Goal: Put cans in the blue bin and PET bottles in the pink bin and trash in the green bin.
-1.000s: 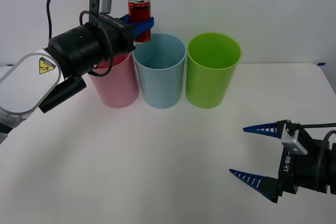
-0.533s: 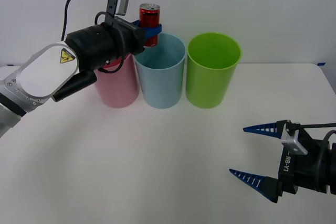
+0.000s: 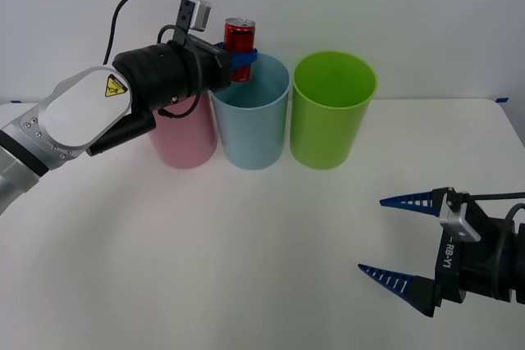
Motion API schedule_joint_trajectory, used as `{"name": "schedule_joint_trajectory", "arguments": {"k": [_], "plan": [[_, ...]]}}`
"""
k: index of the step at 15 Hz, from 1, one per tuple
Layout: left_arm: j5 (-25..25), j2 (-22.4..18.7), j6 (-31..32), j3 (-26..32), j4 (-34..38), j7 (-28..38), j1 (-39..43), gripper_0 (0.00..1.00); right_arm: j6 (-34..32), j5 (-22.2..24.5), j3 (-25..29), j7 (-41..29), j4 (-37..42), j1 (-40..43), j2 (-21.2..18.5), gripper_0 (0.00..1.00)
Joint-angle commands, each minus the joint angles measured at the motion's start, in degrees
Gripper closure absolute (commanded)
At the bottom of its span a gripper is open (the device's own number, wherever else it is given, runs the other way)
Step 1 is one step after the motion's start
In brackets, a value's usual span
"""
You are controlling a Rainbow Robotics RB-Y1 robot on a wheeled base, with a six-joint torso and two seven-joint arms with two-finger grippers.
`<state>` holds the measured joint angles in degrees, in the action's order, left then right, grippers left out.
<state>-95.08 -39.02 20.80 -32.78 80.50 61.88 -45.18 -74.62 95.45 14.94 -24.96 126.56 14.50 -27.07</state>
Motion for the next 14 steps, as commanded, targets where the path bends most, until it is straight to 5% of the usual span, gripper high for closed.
{"name": "schedule_joint_trajectory", "arguments": {"k": [1, 4, 14], "plan": [[-0.11, 0.0, 0.12, 0.0, 0.01, 0.61, -0.34, 0.76, 0.0, 0.0, 0.0, 0.0, 0.0, 0.0, 0.0, 0.0], [-0.54, -0.09, -0.76, 0.0, 0.01, 0.7, -0.43, 0.0, 0.0, 0.0, 0.0, 0.0, 0.0, 0.0, 0.0, 0.0], [-0.81, 0.0, -3.22, 0.0, 0.09, 1.05, -0.69, 0.0, 0.0, 0.0, 0.0, 0.0, 0.0, 0.0, 0.0, 0.0]]}}
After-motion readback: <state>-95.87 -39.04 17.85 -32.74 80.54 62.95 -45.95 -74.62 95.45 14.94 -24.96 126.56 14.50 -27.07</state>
